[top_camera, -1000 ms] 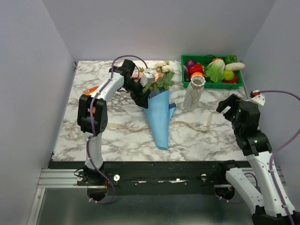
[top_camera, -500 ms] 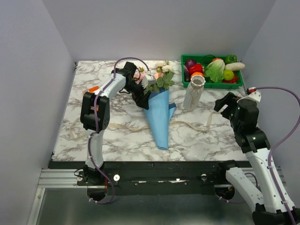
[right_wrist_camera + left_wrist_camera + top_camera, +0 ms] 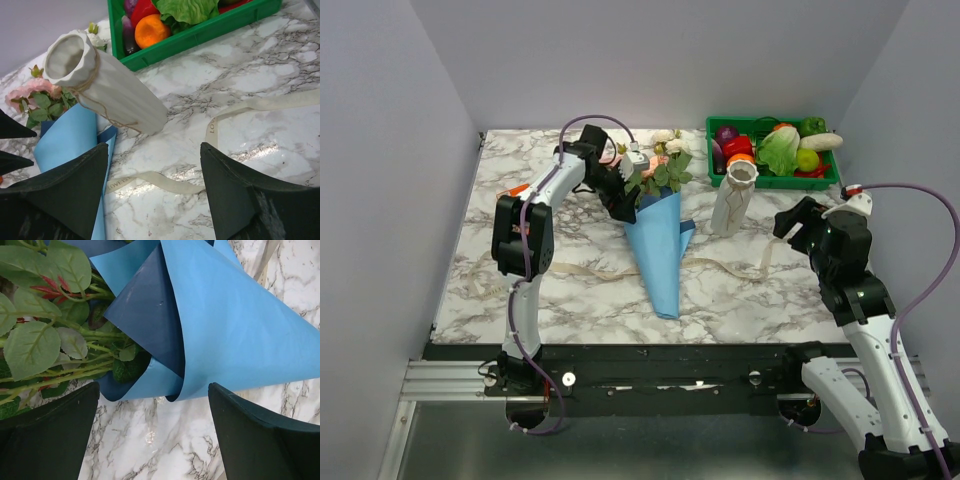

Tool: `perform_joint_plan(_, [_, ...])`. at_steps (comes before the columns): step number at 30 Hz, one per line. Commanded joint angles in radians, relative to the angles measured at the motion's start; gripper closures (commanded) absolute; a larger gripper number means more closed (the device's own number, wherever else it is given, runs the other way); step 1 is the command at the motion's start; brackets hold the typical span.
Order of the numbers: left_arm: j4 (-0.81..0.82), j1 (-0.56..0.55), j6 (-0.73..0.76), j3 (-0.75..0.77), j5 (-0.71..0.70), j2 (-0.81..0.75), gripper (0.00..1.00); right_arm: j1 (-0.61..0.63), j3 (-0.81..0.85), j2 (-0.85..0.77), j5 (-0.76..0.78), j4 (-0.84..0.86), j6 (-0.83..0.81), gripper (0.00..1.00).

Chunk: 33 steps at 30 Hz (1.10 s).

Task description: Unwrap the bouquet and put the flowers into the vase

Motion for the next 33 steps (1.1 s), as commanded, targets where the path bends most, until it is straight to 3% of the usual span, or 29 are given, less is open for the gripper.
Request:
perform_joint_plan(1, [-0.040,0.005,0.034,0.049,-0.008,0.046,0.01,-0.004,0.000,0.002,-0.027,0.020,-0.016,0.20])
perform_joint_plan(9, [-0.208,0.001,0.158,0.127,0.036,0.110,0.09,-0.002,0.006,-0.002,-0.015,0.017,-0.019,0.23])
perform_joint_plan(12, [-0.274,-0.001,0.189,0.154,0.042,0.126,0.19,-0.002,0.006,0.002,-0.019,0.018,-0.013,0.24])
perform_joint_plan(13, [-0.290,-0.002,0.204,0.156,0.041,0.127,0.27,-0.002,0.008,0.004,-0.021,0.018,-0.011,0.24])
perform_joint_plan(21, [-0.345,-0.002,0.235,0.197,0.024,0.144,0.61,-0.004,0.009,0.008,-0.033,0.026,0.001,0.27])
perform_joint_plan(22, [-0.359,-0.002,0.238,0.213,0.021,0.149,0.70,-0.002,0.009,0.008,-0.033,0.026,0.002,0.27])
perform_joint_plan(27, [-0.405,-0.002,0.243,0.268,0.001,0.161,0.90,-0.002,0.008,0.005,-0.036,0.026,0.004,0.28])
perform_joint_plan(28, [-0.429,-0.002,0.240,0.300,-0.004,0.164,0.98,-0.004,0.009,0.005,-0.038,0.028,0.004,0.28])
perform_joint_plan(33, [-0.498,0.002,0.211,0.409,-0.025,0.143,1.00,-0.004,0.015,0.004,-0.042,0.032,0.007,0.28])
